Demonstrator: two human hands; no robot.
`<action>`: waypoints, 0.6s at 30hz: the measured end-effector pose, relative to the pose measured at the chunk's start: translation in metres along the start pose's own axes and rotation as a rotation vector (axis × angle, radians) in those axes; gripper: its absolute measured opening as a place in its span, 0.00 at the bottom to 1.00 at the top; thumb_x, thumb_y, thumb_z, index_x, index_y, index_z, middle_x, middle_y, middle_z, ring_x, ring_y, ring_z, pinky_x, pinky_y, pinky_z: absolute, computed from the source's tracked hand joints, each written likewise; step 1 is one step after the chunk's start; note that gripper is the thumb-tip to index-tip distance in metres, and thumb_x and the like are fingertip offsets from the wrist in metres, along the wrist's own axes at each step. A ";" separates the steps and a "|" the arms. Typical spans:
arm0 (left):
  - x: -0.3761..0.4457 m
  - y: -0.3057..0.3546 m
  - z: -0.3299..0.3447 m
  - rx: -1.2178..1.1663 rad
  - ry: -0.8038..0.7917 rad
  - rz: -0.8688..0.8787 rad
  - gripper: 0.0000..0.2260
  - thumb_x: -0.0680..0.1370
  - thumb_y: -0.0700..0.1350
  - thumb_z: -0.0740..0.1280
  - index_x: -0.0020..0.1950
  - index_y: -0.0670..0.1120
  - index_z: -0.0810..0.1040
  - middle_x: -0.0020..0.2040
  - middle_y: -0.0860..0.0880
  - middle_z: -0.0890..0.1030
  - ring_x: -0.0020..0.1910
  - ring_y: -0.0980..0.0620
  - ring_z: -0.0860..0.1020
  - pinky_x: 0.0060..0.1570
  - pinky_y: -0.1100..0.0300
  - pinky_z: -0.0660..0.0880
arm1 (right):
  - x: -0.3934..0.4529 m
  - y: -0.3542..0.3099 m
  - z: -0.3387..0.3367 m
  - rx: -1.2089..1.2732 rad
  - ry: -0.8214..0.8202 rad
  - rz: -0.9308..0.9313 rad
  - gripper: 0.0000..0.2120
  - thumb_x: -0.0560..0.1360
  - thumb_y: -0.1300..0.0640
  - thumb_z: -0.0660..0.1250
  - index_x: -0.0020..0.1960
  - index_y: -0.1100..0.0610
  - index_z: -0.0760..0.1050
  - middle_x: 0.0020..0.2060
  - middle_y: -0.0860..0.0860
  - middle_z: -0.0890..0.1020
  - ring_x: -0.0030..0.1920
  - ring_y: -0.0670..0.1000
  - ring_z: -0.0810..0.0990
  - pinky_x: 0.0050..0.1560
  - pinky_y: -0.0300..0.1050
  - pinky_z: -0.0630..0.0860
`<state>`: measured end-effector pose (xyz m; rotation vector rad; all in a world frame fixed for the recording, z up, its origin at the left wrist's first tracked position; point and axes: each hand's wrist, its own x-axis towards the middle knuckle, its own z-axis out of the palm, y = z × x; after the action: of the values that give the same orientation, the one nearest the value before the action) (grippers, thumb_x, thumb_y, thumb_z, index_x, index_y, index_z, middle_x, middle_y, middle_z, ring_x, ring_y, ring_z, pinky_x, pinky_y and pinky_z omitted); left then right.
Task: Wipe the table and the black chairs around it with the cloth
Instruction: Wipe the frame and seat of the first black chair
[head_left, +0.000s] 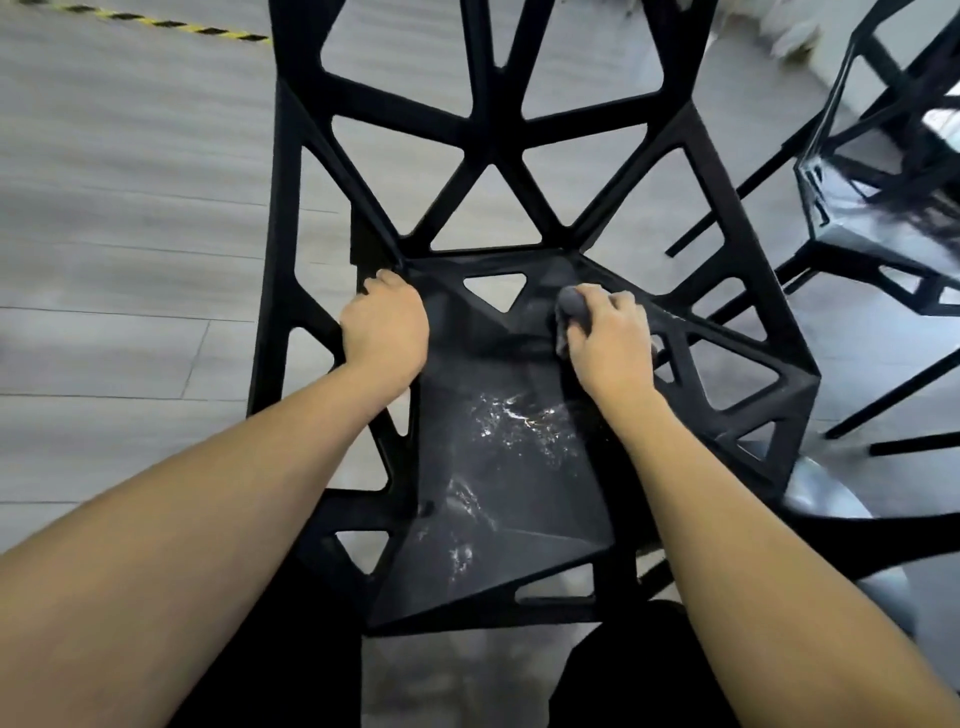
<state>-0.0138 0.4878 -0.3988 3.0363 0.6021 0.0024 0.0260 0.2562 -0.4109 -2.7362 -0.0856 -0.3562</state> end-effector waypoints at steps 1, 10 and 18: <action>0.001 0.000 0.000 0.000 -0.001 0.002 0.23 0.80 0.35 0.59 0.74 0.31 0.61 0.65 0.37 0.76 0.59 0.38 0.79 0.53 0.50 0.76 | -0.004 -0.005 0.001 0.013 -0.003 0.016 0.19 0.76 0.57 0.65 0.67 0.53 0.76 0.57 0.61 0.77 0.58 0.66 0.74 0.61 0.58 0.71; 0.006 -0.003 -0.014 -0.086 -0.096 -0.023 0.18 0.81 0.34 0.57 0.71 0.32 0.66 0.66 0.35 0.76 0.63 0.34 0.77 0.57 0.45 0.75 | -0.109 -0.085 -0.010 0.177 -0.258 -0.309 0.21 0.73 0.52 0.65 0.67 0.48 0.75 0.54 0.54 0.77 0.53 0.59 0.75 0.57 0.54 0.73; 0.008 -0.003 -0.006 -0.056 -0.046 0.027 0.22 0.81 0.32 0.55 0.75 0.29 0.59 0.67 0.33 0.74 0.63 0.33 0.77 0.56 0.44 0.75 | -0.064 -0.006 -0.035 0.002 -0.136 0.026 0.19 0.75 0.54 0.63 0.65 0.49 0.76 0.55 0.59 0.78 0.58 0.64 0.74 0.61 0.55 0.72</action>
<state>-0.0079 0.4935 -0.3932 2.9816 0.5489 -0.0484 -0.0445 0.2478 -0.3941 -2.7544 -0.0866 -0.1623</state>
